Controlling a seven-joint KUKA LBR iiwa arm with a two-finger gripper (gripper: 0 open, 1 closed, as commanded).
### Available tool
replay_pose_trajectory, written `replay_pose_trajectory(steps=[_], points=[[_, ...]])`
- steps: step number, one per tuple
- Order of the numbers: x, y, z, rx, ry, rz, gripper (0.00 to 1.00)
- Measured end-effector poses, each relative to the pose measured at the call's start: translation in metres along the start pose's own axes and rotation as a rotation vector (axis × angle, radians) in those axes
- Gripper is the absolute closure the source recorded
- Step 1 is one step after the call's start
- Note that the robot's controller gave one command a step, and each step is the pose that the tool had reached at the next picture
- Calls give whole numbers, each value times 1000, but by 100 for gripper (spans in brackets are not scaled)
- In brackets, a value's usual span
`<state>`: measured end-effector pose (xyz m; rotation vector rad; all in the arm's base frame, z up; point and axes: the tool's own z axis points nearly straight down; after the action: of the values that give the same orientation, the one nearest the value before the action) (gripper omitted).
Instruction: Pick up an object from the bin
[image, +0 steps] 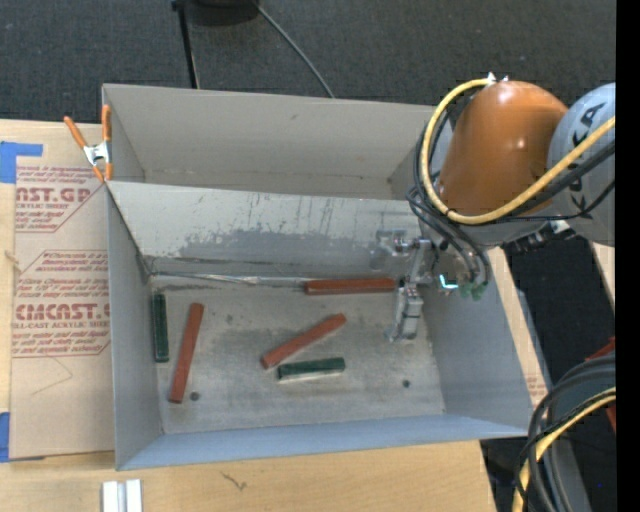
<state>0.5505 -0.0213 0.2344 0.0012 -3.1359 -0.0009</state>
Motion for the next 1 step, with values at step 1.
replay_pose_trajectory(steps=[1], points=[[-1,0,-4,1,-8,0,0]])
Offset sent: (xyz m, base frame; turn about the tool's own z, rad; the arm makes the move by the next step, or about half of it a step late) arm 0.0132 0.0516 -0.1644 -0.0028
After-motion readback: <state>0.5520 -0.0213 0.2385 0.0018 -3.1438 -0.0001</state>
